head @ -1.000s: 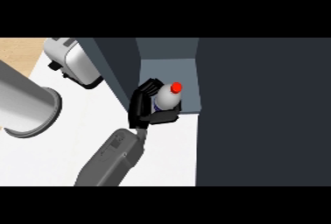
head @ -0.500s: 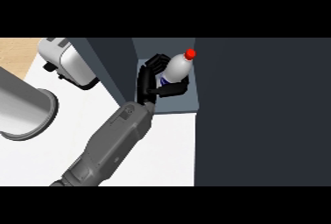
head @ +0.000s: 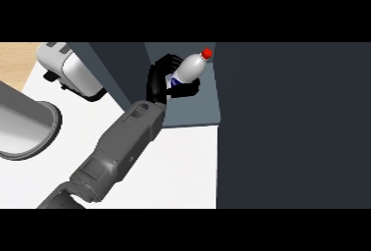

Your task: Pick up the bottled water, place it into the cabinet and close the cabinet

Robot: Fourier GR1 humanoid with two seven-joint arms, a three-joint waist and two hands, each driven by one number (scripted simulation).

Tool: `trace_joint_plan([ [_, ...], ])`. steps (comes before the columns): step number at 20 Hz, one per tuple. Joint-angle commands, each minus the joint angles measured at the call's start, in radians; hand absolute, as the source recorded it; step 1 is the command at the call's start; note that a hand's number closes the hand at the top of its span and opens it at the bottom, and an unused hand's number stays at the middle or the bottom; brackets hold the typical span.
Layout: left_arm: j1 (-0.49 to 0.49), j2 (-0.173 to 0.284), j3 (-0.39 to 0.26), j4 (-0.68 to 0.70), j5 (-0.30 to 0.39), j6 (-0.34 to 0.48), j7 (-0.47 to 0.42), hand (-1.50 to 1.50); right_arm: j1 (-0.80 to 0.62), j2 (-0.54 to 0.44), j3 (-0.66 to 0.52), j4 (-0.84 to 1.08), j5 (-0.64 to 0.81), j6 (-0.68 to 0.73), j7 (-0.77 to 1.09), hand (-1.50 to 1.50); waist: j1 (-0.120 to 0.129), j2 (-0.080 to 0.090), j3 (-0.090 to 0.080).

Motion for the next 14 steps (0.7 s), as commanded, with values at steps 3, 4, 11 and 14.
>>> trace_joint_plan([
  [3, -0.080, 0.003, 0.090, 0.138, 0.027, 0.048, -0.029, 1.50, -0.016, -0.018, -0.060, -0.021, -0.126, 0.019, 0.026, -1.50, -0.013, 0.010, -0.001],
  [4, -0.059, 0.012, 0.115, 0.141, 0.044, 0.034, -0.057, 1.50, 0.006, -0.006, -0.044, -0.009, -0.106, 0.039, -0.017, -1.50, -0.018, 0.007, -0.001],
  [11, -0.122, 0.015, 0.088, 0.249, -0.018, 0.089, -0.097, -1.50, 0.020, 0.009, -0.010, -0.030, -0.080, 0.047, -0.011, -1.50, -0.029, 0.011, -0.001],
  [14, -0.100, 0.027, 0.092, 0.263, -0.026, 0.100, -0.165, -1.50, 0.000, -0.001, -0.041, 0.014, -0.096, 0.066, -0.043, -1.50, -0.039, 0.019, -0.001],
])
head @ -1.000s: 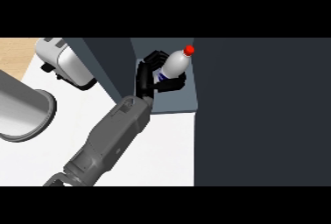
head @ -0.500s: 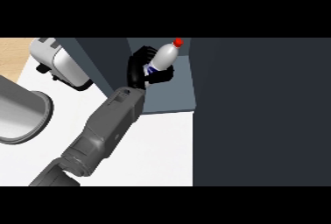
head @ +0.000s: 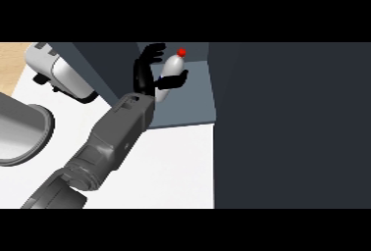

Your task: Pick up the bottled water, place it into the cabinet and close the cabinet

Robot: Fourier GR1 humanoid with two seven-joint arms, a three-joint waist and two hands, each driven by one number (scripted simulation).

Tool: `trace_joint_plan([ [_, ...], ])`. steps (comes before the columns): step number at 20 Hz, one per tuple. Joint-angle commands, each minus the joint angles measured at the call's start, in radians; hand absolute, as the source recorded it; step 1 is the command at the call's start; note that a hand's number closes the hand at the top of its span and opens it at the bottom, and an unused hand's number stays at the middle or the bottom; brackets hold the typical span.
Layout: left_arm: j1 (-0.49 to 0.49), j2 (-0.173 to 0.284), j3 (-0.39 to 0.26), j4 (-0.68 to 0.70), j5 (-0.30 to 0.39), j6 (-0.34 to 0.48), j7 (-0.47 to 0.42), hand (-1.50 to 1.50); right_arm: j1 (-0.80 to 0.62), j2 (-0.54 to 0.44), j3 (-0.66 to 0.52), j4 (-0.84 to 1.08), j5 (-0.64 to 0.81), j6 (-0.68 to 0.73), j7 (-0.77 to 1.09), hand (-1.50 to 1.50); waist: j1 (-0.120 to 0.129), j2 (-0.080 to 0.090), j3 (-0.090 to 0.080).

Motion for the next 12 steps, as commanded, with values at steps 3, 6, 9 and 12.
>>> trace_joint_plan([
  [3, -0.067, 0.017, -0.008, 0.067, -0.032, 0.041, -0.003, -1.50, 0.037, 0.000, 0.011, -0.059, -0.046, 0.019, 0.008, -1.50, -0.015, 0.001, 0.000],
  [6, -0.091, 0.004, -0.001, 0.081, -0.031, 0.064, 0.008, -1.50, 0.025, 0.007, 0.041, -0.083, -0.058, 0.008, 0.045, -1.50, -0.012, 0.006, -0.001],
  [9, -0.064, 0.015, -0.003, 0.059, -0.036, -0.062, -0.031, -1.50, 0.038, -0.019, -0.007, -0.036, -0.075, 0.045, 0.006, -1.50, -0.008, 0.001, 0.000],
  [12, -0.079, 0.019, 0.037, 0.002, -0.001, -0.136, -0.082, -1.50, 0.016, -0.010, 0.005, -0.032, -0.082, 0.040, 0.011, -1.50, 0.003, 0.002, -0.001],
])
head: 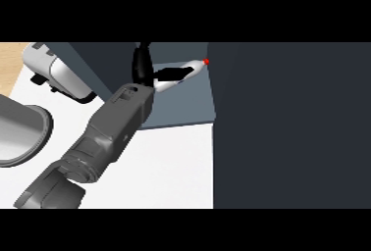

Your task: Pick up the bottled water, place it into the cabinet and close the cabinet

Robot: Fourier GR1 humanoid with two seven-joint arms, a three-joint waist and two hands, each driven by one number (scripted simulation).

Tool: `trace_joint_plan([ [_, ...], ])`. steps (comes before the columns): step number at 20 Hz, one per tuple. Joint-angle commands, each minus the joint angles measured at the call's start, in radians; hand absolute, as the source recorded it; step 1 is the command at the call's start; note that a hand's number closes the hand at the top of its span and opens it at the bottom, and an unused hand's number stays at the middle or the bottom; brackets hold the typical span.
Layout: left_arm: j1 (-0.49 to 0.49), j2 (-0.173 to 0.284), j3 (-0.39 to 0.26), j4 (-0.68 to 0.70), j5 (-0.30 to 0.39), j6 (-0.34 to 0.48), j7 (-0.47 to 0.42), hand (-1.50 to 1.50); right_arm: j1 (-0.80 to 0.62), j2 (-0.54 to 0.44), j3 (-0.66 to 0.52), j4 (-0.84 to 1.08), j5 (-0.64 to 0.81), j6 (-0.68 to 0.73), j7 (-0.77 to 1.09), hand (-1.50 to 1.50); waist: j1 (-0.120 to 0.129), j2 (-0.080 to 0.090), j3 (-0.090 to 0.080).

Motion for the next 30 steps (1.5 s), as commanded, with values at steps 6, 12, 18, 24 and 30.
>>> trace_joint_plan([
  [6, -0.034, -0.015, 0.078, -0.078, 0.054, -0.176, -0.116, -1.50, 0.020, -0.011, -0.010, -0.051, -0.071, 0.018, 0.030, -1.50, 0.023, -0.012, 0.001],
  [12, 0.025, -0.051, 0.092, -0.120, 0.062, -0.229, -0.163, -1.50, 0.054, 0.010, 0.013, -0.130, -0.098, -0.008, 0.086, -1.50, 0.057, -0.029, 0.001],
  [18, 0.142, -0.052, 0.019, -0.249, 0.085, -0.211, -0.142, -1.50, 0.035, 0.045, 0.058, -0.071, -0.019, -0.015, 0.066, -1.50, 0.069, -0.039, 0.002],
  [24, 0.313, -0.052, -0.092, -0.471, 0.131, -0.247, -0.100, -1.50, 0.000, 0.050, 0.066, -0.119, -0.036, -0.067, 0.139, -1.50, 0.094, -0.044, 0.001],
  [30, 0.444, -0.052, -0.210, -0.726, 0.180, -0.293, -0.025, -1.50, 0.006, 0.054, 0.080, -0.084, -0.008, -0.071, 0.118, -1.50, 0.104, -0.048, 0.002],
])
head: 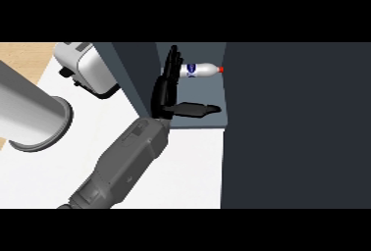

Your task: Pick up the bottled water, place it into the cabinet and close the cabinet

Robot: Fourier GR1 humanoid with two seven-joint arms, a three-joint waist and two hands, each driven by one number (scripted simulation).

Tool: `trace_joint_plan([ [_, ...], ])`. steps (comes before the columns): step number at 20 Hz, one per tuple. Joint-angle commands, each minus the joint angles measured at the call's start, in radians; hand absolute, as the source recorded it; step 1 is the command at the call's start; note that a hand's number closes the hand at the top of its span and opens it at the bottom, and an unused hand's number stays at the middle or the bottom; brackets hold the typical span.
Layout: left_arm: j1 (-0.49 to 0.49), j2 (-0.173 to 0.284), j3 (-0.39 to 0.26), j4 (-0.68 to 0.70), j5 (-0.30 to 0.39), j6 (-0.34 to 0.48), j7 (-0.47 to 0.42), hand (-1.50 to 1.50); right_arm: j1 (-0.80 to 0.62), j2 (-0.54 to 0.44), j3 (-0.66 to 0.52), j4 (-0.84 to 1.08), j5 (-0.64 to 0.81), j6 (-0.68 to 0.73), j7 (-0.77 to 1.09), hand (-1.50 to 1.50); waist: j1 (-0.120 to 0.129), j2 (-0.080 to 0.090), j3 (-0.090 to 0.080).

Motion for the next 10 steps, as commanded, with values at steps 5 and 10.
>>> trace_joint_plan([
  [5, 0.196, 0.000, -0.123, -0.355, -0.007, 0.017, 0.057, -1.50, 0.015, 0.001, 0.039, -0.126, 0.039, -0.050, 0.081, -1.50, 0.015, 0.000, 0.000],
  [10, 0.380, 0.022, -0.210, -0.561, -0.047, 0.028, 0.073, -1.50, 0.090, -0.027, 0.059, -0.163, 0.066, -0.019, 0.037, -1.50, 0.012, -0.006, 0.000],
])
